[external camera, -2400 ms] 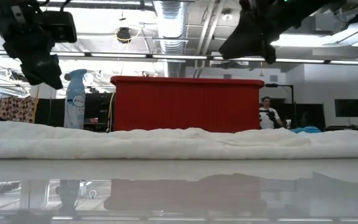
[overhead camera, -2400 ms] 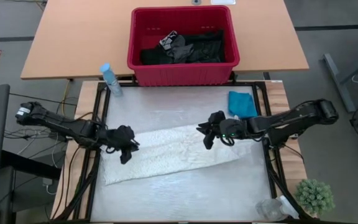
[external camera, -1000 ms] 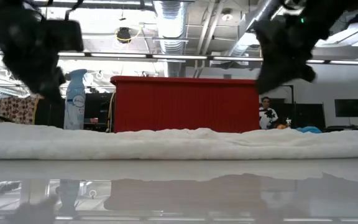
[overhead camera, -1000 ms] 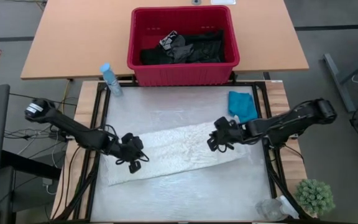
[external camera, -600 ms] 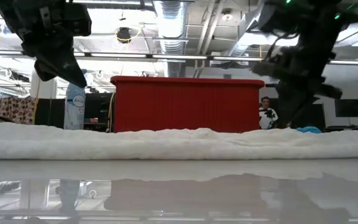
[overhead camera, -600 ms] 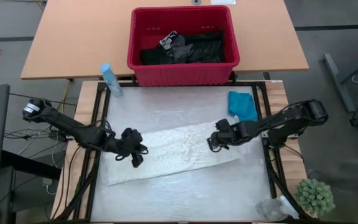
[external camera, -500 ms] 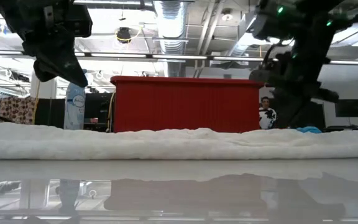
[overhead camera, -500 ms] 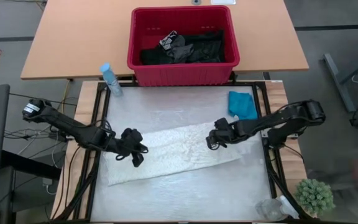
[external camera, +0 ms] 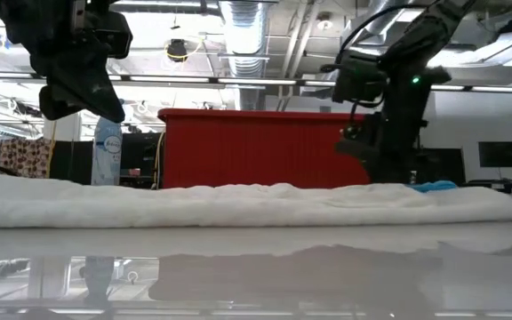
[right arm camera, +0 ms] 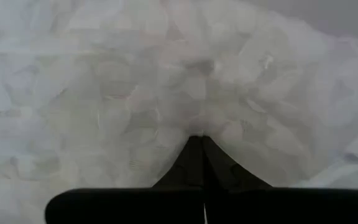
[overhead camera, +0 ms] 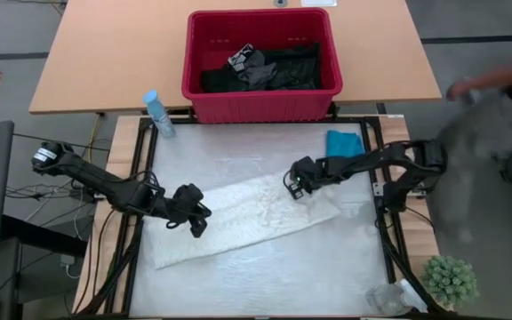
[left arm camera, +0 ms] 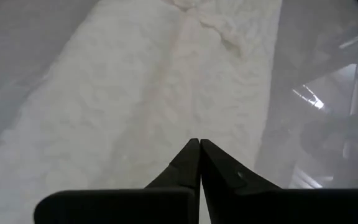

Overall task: Fold laundry
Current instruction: Fold the white shirt

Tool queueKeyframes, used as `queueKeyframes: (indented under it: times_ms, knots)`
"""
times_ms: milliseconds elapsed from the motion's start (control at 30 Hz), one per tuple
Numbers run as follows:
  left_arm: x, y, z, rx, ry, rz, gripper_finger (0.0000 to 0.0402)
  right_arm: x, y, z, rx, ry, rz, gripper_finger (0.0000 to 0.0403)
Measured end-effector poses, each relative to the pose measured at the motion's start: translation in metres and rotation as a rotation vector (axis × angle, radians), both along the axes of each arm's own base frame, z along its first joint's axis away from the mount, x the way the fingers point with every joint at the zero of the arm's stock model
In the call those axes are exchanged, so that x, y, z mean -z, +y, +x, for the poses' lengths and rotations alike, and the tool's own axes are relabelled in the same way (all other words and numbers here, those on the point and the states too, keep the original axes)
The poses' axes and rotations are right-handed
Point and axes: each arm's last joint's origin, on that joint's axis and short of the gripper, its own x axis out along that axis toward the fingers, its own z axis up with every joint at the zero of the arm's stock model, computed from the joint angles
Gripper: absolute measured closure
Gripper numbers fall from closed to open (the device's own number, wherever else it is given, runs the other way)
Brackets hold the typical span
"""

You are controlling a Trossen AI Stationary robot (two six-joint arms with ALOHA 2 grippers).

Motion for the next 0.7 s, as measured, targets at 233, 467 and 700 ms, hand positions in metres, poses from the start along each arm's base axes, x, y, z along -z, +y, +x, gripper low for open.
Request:
queueKeyframes:
  times_ms: [233, 467, 700]
  knots:
    - [-0.001, 0.002, 0.001, -0.063, -0.025, 0.035, 0.0401, -0.008, -0.04, 0.015, -0.21, -0.126, -0.119, 0.0388]
    - [-0.002, 0.008, 0.001, -0.15, -0.053, 0.107, 0.0401, -0.049, -0.07, 0.04, -0.269, -0.273, -0.234, 0.0388]
    - [-0.009, 0.021, 0.002, -0.132, -0.069, 0.117, 0.0401, -0.094, -0.065, 0.062, -0.317, -0.339, -0.203, 0.0387]
